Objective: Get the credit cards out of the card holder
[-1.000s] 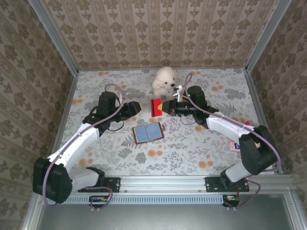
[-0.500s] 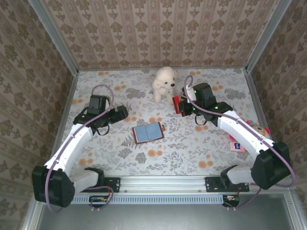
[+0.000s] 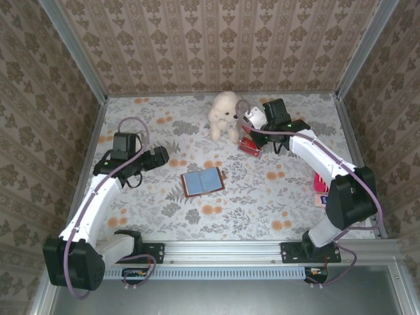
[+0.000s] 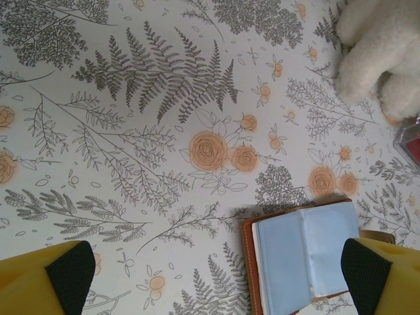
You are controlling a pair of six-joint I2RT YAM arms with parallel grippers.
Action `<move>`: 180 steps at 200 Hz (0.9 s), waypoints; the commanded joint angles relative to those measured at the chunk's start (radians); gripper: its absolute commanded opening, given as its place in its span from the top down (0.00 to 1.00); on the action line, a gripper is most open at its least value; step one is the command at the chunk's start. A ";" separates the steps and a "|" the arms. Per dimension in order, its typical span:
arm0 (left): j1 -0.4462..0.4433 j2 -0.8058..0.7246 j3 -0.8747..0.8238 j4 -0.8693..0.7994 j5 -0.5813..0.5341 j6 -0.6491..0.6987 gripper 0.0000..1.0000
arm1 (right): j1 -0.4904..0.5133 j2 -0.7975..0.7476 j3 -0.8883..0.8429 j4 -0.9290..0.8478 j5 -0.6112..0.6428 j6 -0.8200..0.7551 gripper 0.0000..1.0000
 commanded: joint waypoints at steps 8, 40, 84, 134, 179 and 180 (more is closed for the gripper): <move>0.021 -0.028 -0.010 -0.029 0.040 0.048 0.00 | -0.018 0.073 0.057 -0.064 0.000 -0.177 1.00; 0.042 -0.028 -0.013 -0.024 0.049 0.053 0.00 | -0.036 0.150 0.113 -0.106 -0.001 -0.219 1.00; 0.051 -0.026 -0.020 -0.021 0.055 0.050 0.00 | -0.047 0.250 0.210 -0.187 -0.030 -0.285 1.00; 0.066 -0.022 -0.026 -0.013 0.051 0.048 0.00 | -0.051 0.309 0.251 -0.232 -0.066 -0.333 1.00; 0.070 -0.016 -0.039 0.006 0.069 0.042 0.00 | -0.051 0.359 0.305 -0.314 -0.039 -0.354 1.00; 0.070 -0.016 -0.039 0.007 0.070 0.042 0.00 | -0.050 0.360 0.306 -0.315 -0.038 -0.355 1.00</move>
